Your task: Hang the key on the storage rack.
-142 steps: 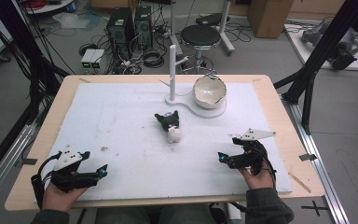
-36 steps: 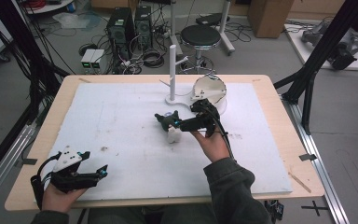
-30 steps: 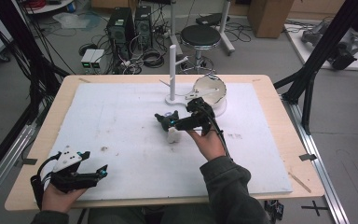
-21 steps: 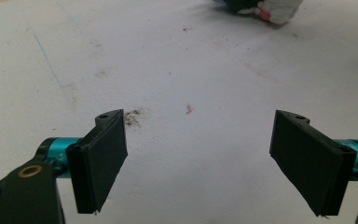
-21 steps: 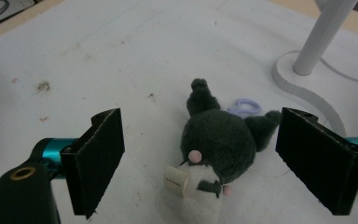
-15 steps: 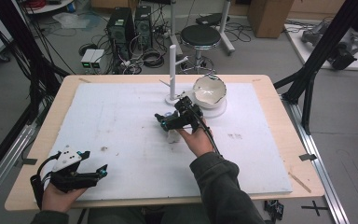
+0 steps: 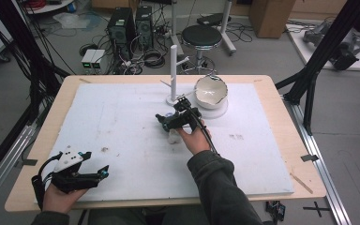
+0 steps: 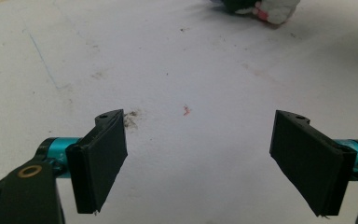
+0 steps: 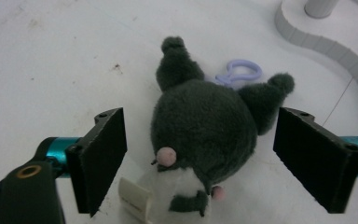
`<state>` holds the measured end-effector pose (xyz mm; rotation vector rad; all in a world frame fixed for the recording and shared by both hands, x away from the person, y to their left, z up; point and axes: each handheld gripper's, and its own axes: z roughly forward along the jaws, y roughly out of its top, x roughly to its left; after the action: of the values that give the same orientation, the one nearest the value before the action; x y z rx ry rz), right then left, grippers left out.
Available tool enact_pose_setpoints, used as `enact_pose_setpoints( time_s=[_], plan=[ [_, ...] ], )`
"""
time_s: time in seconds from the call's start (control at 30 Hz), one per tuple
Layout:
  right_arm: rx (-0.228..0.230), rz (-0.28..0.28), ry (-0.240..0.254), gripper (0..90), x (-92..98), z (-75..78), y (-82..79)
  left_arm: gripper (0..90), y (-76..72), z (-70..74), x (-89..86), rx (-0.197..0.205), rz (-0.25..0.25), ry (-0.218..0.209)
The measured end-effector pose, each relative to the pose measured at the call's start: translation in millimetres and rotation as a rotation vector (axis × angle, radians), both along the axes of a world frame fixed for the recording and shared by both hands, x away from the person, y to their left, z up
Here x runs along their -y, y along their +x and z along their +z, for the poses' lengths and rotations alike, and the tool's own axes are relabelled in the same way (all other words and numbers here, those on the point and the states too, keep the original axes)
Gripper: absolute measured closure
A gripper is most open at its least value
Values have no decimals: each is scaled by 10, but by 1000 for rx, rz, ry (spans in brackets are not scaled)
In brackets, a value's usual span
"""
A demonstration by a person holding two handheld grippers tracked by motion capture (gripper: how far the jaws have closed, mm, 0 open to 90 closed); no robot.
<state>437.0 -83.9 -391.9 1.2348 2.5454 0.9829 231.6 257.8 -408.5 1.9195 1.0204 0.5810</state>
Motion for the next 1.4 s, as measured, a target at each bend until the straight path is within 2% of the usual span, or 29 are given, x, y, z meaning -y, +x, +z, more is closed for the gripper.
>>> enact_pose_setpoints(
  time_s=[0.13,0.2,0.3,0.33,0.4,0.9,1.4],
  plan=[
    [-25,-8,-5,213,-3,-41,25,190,1,-2,4,0,1,-1],
    [-48,-18,-28,241,-30,-80,36,190,1,-2,4,-1,1,-1],
    [-49,-8,-47,254,-36,-119,58,190,1,-1,2,-1,0,1],
    [-63,-11,-51,268,-39,-134,65,190,1,0,1,-1,0,1],
    [-90,-19,-24,297,-38,-156,78,190,1,1,-3,-1,-1,0],
    [-101,-5,-7,394,-11,-155,98,192,1,2,7,0,-1,2],
    [-71,70,-9,419,6,-109,82,191,-2,2,-2,3,2,-1]
  ],
)
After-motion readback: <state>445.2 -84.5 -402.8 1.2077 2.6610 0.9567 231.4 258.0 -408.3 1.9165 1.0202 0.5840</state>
